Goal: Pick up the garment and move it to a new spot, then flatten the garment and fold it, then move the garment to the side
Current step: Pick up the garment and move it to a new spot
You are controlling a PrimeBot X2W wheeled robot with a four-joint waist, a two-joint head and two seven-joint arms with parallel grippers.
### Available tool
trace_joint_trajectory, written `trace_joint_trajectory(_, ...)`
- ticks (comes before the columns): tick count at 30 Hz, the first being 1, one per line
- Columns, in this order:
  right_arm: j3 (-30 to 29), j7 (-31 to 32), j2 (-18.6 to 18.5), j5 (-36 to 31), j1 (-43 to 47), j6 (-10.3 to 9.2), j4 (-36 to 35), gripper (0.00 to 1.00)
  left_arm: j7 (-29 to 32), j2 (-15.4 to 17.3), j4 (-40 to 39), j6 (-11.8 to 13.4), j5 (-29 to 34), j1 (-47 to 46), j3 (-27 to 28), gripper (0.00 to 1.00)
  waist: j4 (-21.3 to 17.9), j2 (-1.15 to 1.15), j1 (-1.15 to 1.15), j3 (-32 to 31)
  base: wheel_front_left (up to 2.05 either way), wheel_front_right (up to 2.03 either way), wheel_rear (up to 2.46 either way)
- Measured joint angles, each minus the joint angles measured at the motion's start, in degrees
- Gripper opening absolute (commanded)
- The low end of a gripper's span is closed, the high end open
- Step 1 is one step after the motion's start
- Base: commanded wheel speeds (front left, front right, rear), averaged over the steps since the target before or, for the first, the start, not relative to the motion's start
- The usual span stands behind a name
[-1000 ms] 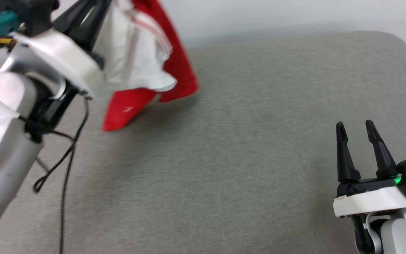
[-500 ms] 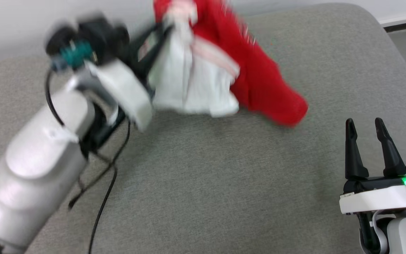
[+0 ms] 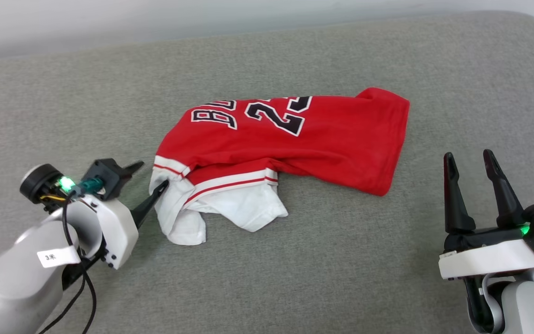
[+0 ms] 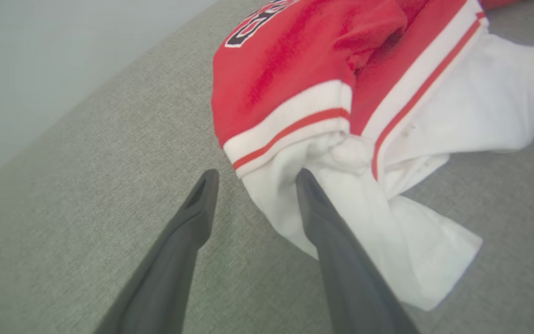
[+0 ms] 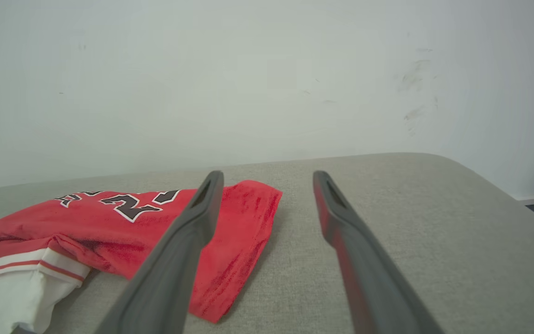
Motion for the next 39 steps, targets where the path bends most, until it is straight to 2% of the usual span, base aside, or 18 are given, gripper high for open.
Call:
trace_joint_trajectory(3, -0.1, 0.0, 0.0, -0.6, 0.1, 0.0, 0.2, 1.0, -2.3, -1.0, 2.6, 0.0, -0.5, -1.0, 0.6, 1.0, 1.2, 0.0, 0.0, -0.6, 0.0, 0.0, 0.0)
trace_joint_trajectory(5, -0.2, 0.0, 0.0, -1.0, 0.1, 0.0, 0.4, 1.0, -4.0, -2.1, 4.0, 1.1, -1.2, -1.1, 2.0, 1.0, 1.9, 0.0, 0.0, -1.3, 0.0, 0.0, 0.0)
trace_joint_trajectory(11, -0.3, 0.0, 0.0, -1.5, 1.4, 0.0, 0.6, 1.0, -6.8, -3.9, 3.2, 6.7, -2.6, 0.7, 7.9, 1.0, 4.1, 0.0, -0.01, -4.3, 0.0, 0.0, 0.0)
trace_joint_trajectory(16, -0.5, 0.0, 0.0, -1.6, 3.1, 0.0, 0.9, 1.0, -7.0, -5.5, -7.5, 12.1, -1.0, 8.3, 17.7, 1.0, 6.0, 0.0, -0.01, -7.4, 0.0, 0.0, 0.0)
trace_joint_trajectory(19, -0.4, 0.0, 0.0, -1.9, 4.1, 0.0, 1.1, 1.0, -7.0, -7.5, -14.3, 14.4, 1.3, 16.6, 22.9, 1.0, 7.0, 0.0, -0.01, -9.1, 0.0, 0.0, 0.0)
trace_joint_trajectory(23, -0.1, 0.0, 0.0, -1.9, 5.2, 0.0, 1.3, 1.0, -7.0, -11.0, -20.8, 16.0, 5.1, 26.0, 28.9, 1.0, 8.1, 0.0, -0.02, -10.9, 0.0, 0.0, 0.0)
trace_joint_trajectory(30, 0.6, 0.0, 0.0, -1.9, 6.3, 0.0, 1.6, 1.0, -7.0, -20.4, -26.3, 16.2, 12.6, 38.7, 38.2, 1.0, 9.0, 0.0, -0.02, -12.9, 0.0, 0.0, 0.0)
trace_joint_trajectory(35, 1.4, 0.0, 0.0, -1.9, 7.2, 0.0, 1.7, 1.0, -7.0, -26.0, -27.3, 13.6, 17.7, 42.7, 42.9, 1.0, 9.0, 0.0, -0.02, -13.4, 0.0, 0.0, 0.0)
trace_joint_trajectory(36, 1.4, 0.0, 0.0, -1.9, 7.2, 0.0, 1.7, 1.0, -7.0, -26.0, -27.3, 13.6, 17.7, 42.7, 42.9, 1.0, 9.0, 0.0, -0.02, -13.4, 0.0, 0.0, 0.0)
trace_joint_trajectory(39, 1.7, 0.0, 0.0, -1.9, 7.2, 0.0, 1.7, 1.0, -7.0, -27.8, -27.4, 11.1, 20.2, 43.5, 44.9, 1.0, 8.9, 0.0, -0.02, -13.3, 0.0, 0.0, 0.0)
